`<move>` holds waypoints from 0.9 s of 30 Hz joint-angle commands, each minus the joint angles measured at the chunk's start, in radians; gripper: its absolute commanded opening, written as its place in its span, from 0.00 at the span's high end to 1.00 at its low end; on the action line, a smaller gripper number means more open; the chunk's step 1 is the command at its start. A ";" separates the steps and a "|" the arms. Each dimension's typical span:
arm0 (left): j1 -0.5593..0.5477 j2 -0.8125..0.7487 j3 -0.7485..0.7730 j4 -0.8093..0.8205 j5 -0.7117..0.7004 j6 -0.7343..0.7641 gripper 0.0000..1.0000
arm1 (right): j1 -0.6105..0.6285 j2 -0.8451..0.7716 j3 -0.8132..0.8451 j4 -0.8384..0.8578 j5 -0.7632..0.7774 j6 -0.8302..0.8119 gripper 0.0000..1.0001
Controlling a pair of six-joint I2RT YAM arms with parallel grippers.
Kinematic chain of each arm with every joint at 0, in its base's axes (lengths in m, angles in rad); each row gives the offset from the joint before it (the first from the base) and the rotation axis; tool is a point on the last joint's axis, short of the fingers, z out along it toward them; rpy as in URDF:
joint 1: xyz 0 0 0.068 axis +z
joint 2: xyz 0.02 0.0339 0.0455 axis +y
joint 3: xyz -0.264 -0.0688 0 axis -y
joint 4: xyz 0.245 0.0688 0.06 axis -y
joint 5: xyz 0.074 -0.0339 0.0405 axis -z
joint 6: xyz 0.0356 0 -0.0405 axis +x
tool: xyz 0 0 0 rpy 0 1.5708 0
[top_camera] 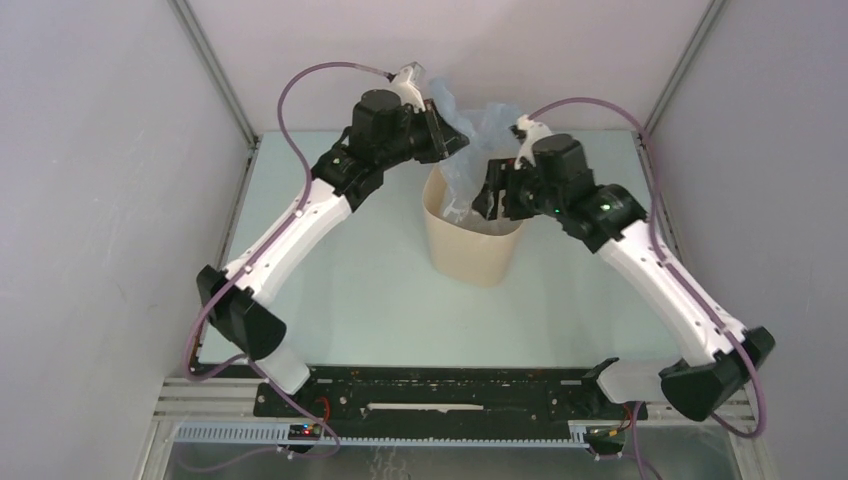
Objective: Put the trash bags into the trash bin
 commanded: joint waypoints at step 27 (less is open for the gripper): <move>0.089 -0.608 -0.346 -0.320 -0.141 -0.117 0.08 | -0.303 0.091 0.102 -0.256 -0.353 0.047 0.54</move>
